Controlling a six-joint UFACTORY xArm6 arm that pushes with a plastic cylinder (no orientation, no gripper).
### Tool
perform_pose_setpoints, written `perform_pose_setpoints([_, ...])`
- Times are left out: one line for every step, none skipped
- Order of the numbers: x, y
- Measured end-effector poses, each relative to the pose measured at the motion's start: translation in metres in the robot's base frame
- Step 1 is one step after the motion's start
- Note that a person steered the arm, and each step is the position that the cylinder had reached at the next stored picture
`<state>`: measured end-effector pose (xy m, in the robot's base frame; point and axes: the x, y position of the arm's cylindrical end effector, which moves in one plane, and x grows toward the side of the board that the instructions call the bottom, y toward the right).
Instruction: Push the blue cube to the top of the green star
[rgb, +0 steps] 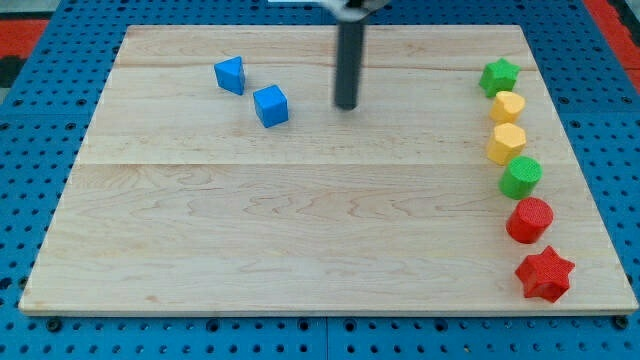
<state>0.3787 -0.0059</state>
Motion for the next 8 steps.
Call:
perform_pose_setpoints([0.012,-0.101])
perform_pose_setpoints([-0.032,-0.103])
perform_pose_setpoints([-0.034,-0.031])
perform_pose_setpoints([-0.018,0.002])
perform_pose_setpoints([0.000,-0.001])
perform_pose_setpoints([0.011,0.021])
perform_pose_setpoints([0.011,0.064])
perform_pose_setpoints([-0.035,0.081])
